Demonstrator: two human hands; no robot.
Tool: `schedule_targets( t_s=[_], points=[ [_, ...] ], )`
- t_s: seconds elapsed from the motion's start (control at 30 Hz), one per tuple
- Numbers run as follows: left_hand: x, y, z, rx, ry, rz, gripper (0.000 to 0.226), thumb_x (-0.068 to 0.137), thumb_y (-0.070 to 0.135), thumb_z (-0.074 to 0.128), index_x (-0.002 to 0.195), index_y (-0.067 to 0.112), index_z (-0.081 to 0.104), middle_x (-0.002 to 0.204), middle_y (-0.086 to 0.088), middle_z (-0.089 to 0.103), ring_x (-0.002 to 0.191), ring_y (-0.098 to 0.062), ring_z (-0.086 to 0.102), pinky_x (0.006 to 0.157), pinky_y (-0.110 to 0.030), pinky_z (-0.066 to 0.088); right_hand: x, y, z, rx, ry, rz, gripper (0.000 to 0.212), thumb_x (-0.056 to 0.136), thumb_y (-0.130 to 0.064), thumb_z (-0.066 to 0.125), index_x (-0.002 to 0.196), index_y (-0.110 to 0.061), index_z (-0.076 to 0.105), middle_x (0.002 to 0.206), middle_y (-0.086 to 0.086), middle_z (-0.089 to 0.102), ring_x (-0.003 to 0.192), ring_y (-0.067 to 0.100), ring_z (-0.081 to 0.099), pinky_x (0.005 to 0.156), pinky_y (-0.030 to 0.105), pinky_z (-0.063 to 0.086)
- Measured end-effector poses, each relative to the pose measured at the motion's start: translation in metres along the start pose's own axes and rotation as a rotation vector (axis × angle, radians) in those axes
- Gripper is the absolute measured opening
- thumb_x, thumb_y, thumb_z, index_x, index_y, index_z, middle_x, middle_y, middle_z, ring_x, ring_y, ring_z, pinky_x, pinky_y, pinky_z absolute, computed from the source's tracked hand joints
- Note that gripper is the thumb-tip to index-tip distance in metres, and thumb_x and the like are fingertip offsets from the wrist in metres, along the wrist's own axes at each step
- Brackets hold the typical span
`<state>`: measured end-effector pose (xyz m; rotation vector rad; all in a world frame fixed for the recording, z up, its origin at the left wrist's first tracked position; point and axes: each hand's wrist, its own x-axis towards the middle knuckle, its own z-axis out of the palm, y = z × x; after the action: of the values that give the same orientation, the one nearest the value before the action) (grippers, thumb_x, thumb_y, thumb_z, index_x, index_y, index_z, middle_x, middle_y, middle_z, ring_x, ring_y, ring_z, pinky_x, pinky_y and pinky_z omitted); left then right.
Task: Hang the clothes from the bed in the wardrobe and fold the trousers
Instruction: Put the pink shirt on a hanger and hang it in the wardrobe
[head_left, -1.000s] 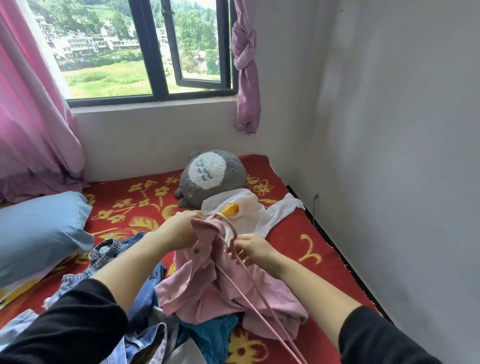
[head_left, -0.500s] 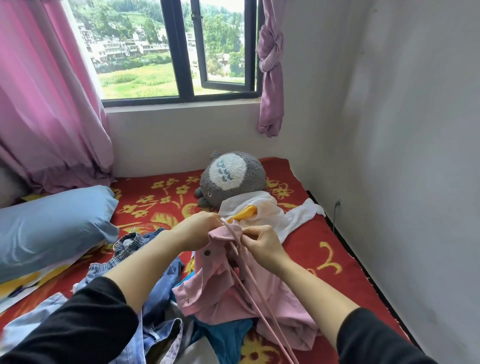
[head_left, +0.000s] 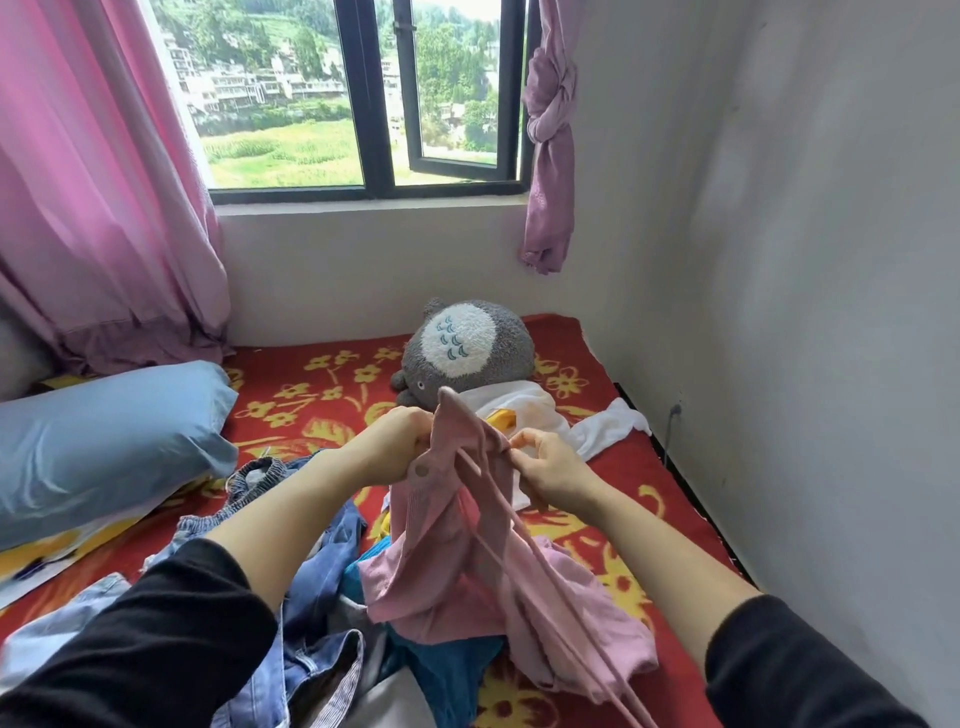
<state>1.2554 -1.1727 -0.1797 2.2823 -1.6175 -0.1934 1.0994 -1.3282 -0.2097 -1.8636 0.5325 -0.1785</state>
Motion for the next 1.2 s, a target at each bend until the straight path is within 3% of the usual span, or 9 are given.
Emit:
schedule_targets(
  t_s=[0.17,0.3,0.37,0.53,0.63,0.77,0.9,1.07,1.2],
  points=[
    [0.002,0.010,0.006,-0.096,0.025,-0.025,0.034,0.072,0.003,0.048,0.047,0.020,0.032,0.053,0.005,0.039,0.051,-0.010,0.026,0.047,-0.024,0.030,-0.008,0.009,0.009,0.109,-0.009,-0.058,0.022,0.084,0.008,0.058,0.106,0.006,0.058,0.089,0.018,0.067,0.078,0.019,0.063,0.074,0.031,0.052],
    [0.002,0.015,0.008,-0.108,-0.002,-0.016,0.043,0.076,-0.005,0.058,0.048,0.019,0.037,0.054,0.005,0.044,0.052,-0.009,0.031,0.048,-0.018,0.030,-0.003,0.020,0.021,-0.057,0.036,-0.058,0.030,0.075,-0.025,0.073,0.097,-0.009,0.060,0.086,0.005,0.066,0.075,0.013,0.059,0.065,0.026,0.048],
    [0.001,0.014,0.009,-0.098,-0.045,0.000,0.025,0.078,-0.004,0.058,0.058,0.007,0.051,0.064,-0.009,0.058,0.058,-0.020,0.042,0.056,-0.036,0.042,0.002,0.027,0.024,-0.382,0.186,-0.109,0.023,0.081,-0.035,0.060,0.090,-0.014,0.057,0.085,0.001,0.058,0.079,0.020,0.058,0.064,0.030,0.042],
    [-0.003,0.018,0.001,-0.083,-0.035,0.095,0.026,0.077,-0.003,0.054,0.058,0.015,0.055,0.071,0.001,0.058,0.063,-0.017,0.053,0.059,-0.035,0.044,0.003,0.043,0.018,-0.686,0.138,0.104,0.007,0.072,-0.024,0.048,0.067,-0.020,0.053,0.076,0.001,0.058,0.079,0.030,0.060,0.065,0.032,0.041],
    [-0.010,0.016,-0.006,0.032,-0.013,0.097,0.037,0.070,0.005,0.048,0.051,0.032,0.030,0.065,0.015,0.044,0.060,-0.016,0.046,0.058,-0.025,0.029,0.002,0.050,0.004,-0.569,0.150,0.266,0.015,0.071,-0.014,0.049,0.057,-0.016,0.049,0.065,0.001,0.056,0.068,0.025,0.050,0.070,0.034,0.041],
    [-0.014,0.001,-0.014,0.232,0.025,-0.068,0.019,0.079,0.004,0.054,0.066,0.017,0.047,0.094,-0.014,0.064,0.087,-0.033,0.060,0.065,-0.029,0.037,0.005,0.041,-0.021,-0.009,0.316,0.154,0.039,0.088,-0.001,0.040,0.055,-0.020,0.029,0.058,0.000,0.030,0.059,0.014,0.029,0.056,0.031,0.024],
    [-0.009,-0.003,-0.027,0.389,-0.044,-0.191,0.022,0.085,0.012,0.056,0.106,0.007,0.060,0.116,-0.011,0.062,0.104,-0.032,0.060,0.074,-0.032,0.043,0.001,0.009,-0.032,0.024,0.121,-0.015,0.038,0.088,-0.011,0.054,0.053,-0.018,0.041,0.057,-0.004,0.041,0.055,0.008,0.037,0.051,0.021,0.031],
    [-0.001,0.003,-0.039,0.399,0.073,-0.036,0.025,0.083,0.012,0.059,0.108,0.013,0.062,0.116,-0.004,0.061,0.109,-0.027,0.058,0.077,-0.037,0.049,0.000,0.014,-0.047,-0.956,0.045,0.012,0.006,0.076,-0.019,0.062,0.079,-0.015,0.058,0.078,0.003,0.060,0.082,0.022,0.065,0.060,0.029,0.040],
    [0.002,0.007,-0.035,0.463,0.079,0.043,0.026,0.086,0.009,0.054,0.110,0.011,0.062,0.118,-0.007,0.060,0.112,-0.026,0.055,0.081,-0.037,0.051,-0.002,0.041,-0.065,-1.029,0.320,0.158,0.023,0.083,-0.013,0.048,0.102,-0.018,0.060,0.106,0.007,0.066,0.104,0.031,0.062,0.085,0.038,0.042]
  ],
)
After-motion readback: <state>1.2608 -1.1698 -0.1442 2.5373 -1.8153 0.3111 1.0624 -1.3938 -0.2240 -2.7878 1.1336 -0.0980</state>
